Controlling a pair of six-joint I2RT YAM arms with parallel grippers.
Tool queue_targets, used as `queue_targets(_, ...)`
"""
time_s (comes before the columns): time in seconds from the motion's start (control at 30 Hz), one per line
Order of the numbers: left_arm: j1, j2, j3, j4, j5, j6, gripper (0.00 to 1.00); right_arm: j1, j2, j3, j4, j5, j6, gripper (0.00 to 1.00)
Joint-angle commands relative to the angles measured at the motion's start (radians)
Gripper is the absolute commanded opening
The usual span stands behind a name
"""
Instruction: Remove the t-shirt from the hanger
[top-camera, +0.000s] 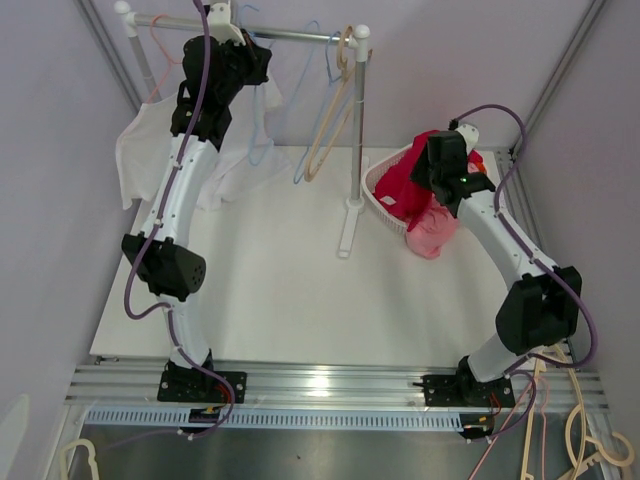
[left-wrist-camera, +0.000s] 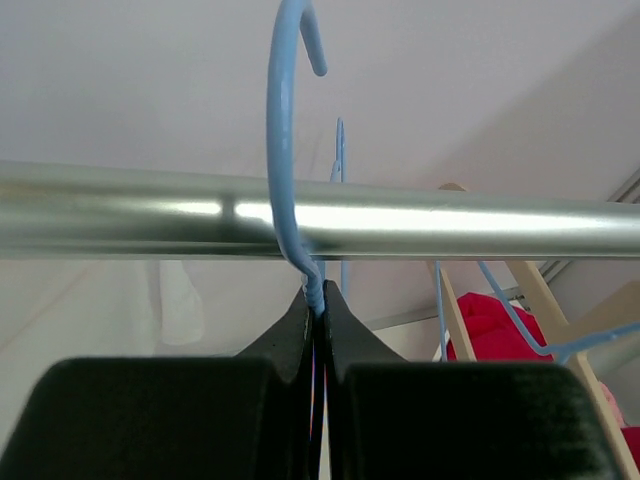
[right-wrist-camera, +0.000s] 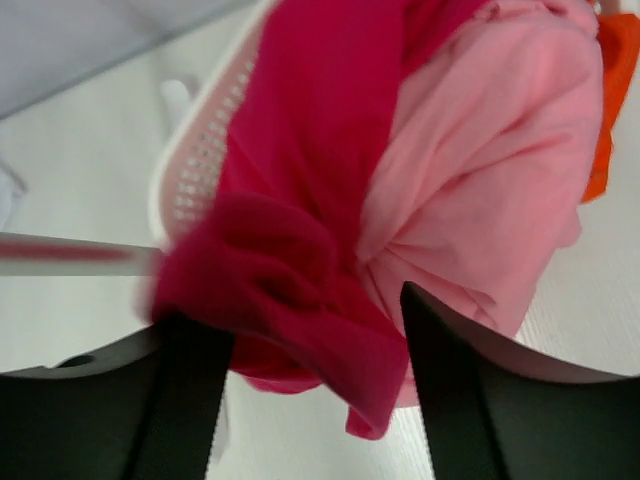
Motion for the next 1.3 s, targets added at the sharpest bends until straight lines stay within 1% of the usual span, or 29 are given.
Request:
queue_targets(0.0,0.003,0.005,0.055,0.057,0.062,-0.025,0.01,0.015,0.033,0.056,-0.131,0.089,0.03,0.73)
queue_targets(0.03,0.003,0.006,0.052,0.057,0.077,-0.025,0.01,0.019,0.016,0.039,-0.102,0.105,0.03,0.77)
queue_targets(0.07,0.003,0.006,0.052,0.059,0.092,-0.025,0.01,0.02,-0.007,0.018,-0.08,0.104,0.023,0.84)
queue_targets(0.1,-0.003,0.005,0.053,0.051,0.106,-0.022,0.01,0.019,-0.049,-0.002,-0.06,0.107,0.021,0.96)
queue_targets(0.13,-0.011,0.003,0.05,0.048,0.112,-0.009,0.01,0.016,-0.068,-0.026,-0.039,0.109,0.02,0.99)
queue_targets(0.2,-0.038,0.0,0.045,0.033,0.126,0.025,0.01,0.008,-0.096,-0.031,-0.036,0.109,0.015,1.0)
queue_targets(0.27,-0.069,-0.013,0.013,0.028,0.119,0.105,0.01,0.002,-0.1,-0.018,-0.048,0.103,0.015,0.99)
queue_targets(0.3,-0.104,-0.02,0.006,0.031,0.111,0.135,0.01,0.0,-0.105,-0.015,-0.051,0.098,0.012,0.99)
queue_targets(0.33,-0.123,-0.03,-0.01,0.03,0.058,0.196,0.01,0.0,-0.108,-0.01,-0.055,0.093,0.012,0.99)
queue_targets(0.43,-0.192,-0.029,-0.019,0.017,-0.031,0.286,0.01,0.0,-0.123,-0.013,-0.052,0.073,0.013,1.0)
queue_targets(0.5,-0.222,-0.027,-0.019,0.011,-0.07,0.292,0.01,0.002,-0.133,-0.014,-0.054,0.06,0.013,0.99)
queue_targets(0.53,-0.224,-0.027,-0.021,0.004,-0.09,0.266,0.18,0.0,-0.139,-0.014,-0.054,0.055,0.012,0.99)
queue_targets(0.57,-0.224,-0.027,-0.019,0.0,-0.125,0.23,0.45,0.0,-0.142,-0.013,-0.055,0.05,0.012,0.99)
queue_targets(0.6,-0.22,-0.03,-0.021,-0.006,-0.166,0.21,0.63,-0.001,-0.145,-0.01,-0.059,0.043,0.009,1.0)
queue_targets(0.63,-0.215,-0.033,-0.021,-0.018,-0.179,0.182,0.74,-0.001,-0.148,-0.008,-0.06,0.035,0.004,0.99)
queue_targets(0.67,-0.207,-0.04,-0.018,-0.024,-0.19,0.168,0.79,-0.001,-0.153,-0.004,-0.063,0.031,0.001,0.99)
queue_targets(0.7,-0.188,-0.053,-0.018,-0.033,-0.188,0.15,0.88,-0.001,-0.154,0.001,-0.065,0.023,0.0,1.0)
queue_targets(0.73,-0.174,-0.064,-0.022,-0.044,-0.176,0.113,0.99,-0.003,-0.159,0.002,-0.065,0.017,-0.011,1.0)
queue_targets(0.77,-0.157,-0.076,-0.022,-0.061,-0.156,0.09,1.0,-0.003,-0.165,0.002,-0.065,0.017,-0.013,1.0)
queue_targets(0.8,-0.12,-0.101,-0.033,-0.069,-0.092,0.072,0.99,-0.004,-0.169,0.005,-0.06,0.015,-0.016,0.99)
queue_targets(0.87,-0.091,-0.136,-0.047,-0.087,-0.049,0.042,0.99,-0.012,-0.174,0.007,-0.054,-0.002,-0.02,0.99)
queue_targets(0.9,-0.073,-0.156,-0.074,-0.093,-0.024,0.048,0.99,-0.014,-0.174,0.01,-0.049,-0.011,-0.025,1.0)
queue_targets(0.97,-0.062,-0.231,-0.146,-0.092,-0.026,0.091,1.0,-0.015,-0.169,0.035,-0.055,-0.02,-0.031,0.99)
queue_targets(1.0,-0.046,-0.265,-0.175,-0.067,-0.013,0.108,1.0,-0.017,-0.162,0.042,-0.06,-0.023,-0.036,0.99)
queue_targets(1.03,-0.034,-0.327,-0.261,-0.049,0.054,0.105,0.99,-0.017,-0.162,0.053,-0.06,-0.025,-0.039,0.99)
queue_targets(1.17,0.064,-0.435,-0.364,-0.033,0.161,0.068,0.99,-0.02,-0.162,0.059,-0.051,-0.049,-0.045,0.99)
queue_targets(1.23,0.087,-0.461,-0.401,-0.02,0.27,0.073,1.0,-0.021,-0.159,0.059,-0.046,-0.055,-0.045,1.0)
queue_targets(1.27,0.098,-0.474,-0.406,-0.029,0.28,0.079,0.99,-0.021,-0.159,0.055,-0.042,-0.058,-0.045,0.99)
